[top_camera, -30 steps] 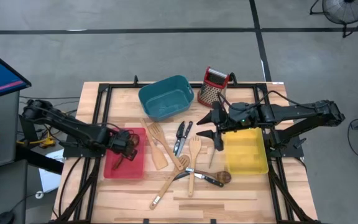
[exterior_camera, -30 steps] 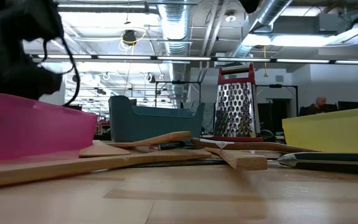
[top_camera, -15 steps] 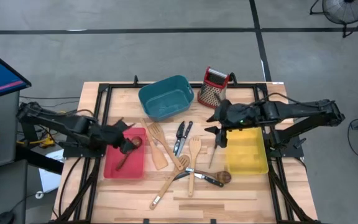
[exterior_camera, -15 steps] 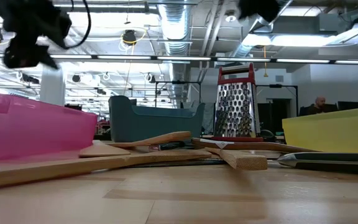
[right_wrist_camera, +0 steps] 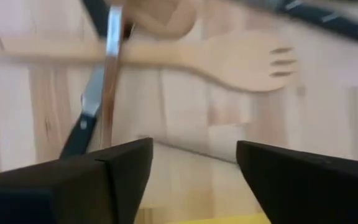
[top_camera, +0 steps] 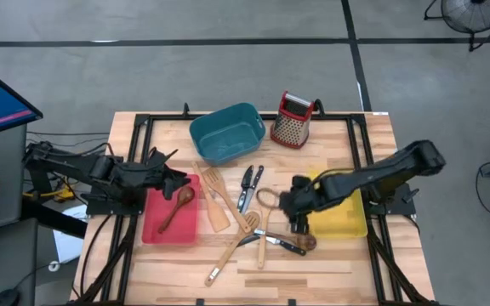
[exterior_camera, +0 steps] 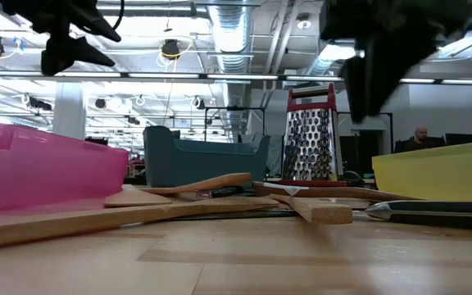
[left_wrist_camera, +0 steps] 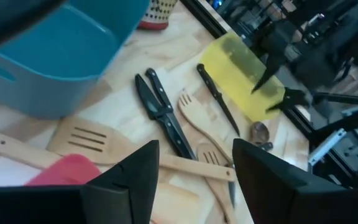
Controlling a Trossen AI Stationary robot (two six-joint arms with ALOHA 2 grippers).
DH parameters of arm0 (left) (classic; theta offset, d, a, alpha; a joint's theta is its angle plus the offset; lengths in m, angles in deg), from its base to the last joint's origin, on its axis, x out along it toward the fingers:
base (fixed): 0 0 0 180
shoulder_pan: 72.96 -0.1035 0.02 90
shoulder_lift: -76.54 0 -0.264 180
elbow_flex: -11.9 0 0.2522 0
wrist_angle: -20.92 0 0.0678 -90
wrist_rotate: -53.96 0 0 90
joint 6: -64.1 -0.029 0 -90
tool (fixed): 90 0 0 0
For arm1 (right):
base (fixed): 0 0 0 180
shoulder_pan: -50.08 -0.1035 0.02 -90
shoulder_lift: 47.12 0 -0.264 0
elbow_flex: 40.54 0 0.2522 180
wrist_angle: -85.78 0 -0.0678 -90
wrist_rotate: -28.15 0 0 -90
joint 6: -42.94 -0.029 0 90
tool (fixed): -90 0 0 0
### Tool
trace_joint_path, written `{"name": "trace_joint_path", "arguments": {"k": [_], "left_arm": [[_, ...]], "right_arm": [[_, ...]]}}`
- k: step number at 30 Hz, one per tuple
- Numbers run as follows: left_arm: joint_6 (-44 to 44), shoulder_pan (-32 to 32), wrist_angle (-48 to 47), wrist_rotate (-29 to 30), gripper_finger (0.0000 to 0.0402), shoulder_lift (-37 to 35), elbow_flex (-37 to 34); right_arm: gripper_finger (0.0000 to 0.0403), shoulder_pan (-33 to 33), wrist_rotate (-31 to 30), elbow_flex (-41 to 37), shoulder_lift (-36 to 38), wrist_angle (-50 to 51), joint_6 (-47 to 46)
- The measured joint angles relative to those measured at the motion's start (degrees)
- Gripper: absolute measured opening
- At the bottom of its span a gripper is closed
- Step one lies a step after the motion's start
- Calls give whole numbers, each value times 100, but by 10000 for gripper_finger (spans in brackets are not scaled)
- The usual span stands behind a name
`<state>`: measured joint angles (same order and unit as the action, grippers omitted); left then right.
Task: Pick & Place Kitchen Items
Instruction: Put the black table knife into the blue bin
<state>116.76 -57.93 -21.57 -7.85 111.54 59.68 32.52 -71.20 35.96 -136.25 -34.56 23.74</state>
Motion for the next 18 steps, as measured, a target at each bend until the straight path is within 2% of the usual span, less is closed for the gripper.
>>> {"name": "trace_joint_path", "arguments": {"k": [6,11,14,18], "left_arm": [[-26,0,25,-24,204,-4,0],[-133,0,29,-71,203,-3,0],[-146,0,33,-73,204,-2,0],[-146,0,40,-76,203,-2,0]], "right_arm": [[271,19,114,0,-726,133,671],[271,125,110,4,-875,548,2134],[271,159,-119,10,-940,701,2943],[271,280,-277,8,-950,577,3418]]}}
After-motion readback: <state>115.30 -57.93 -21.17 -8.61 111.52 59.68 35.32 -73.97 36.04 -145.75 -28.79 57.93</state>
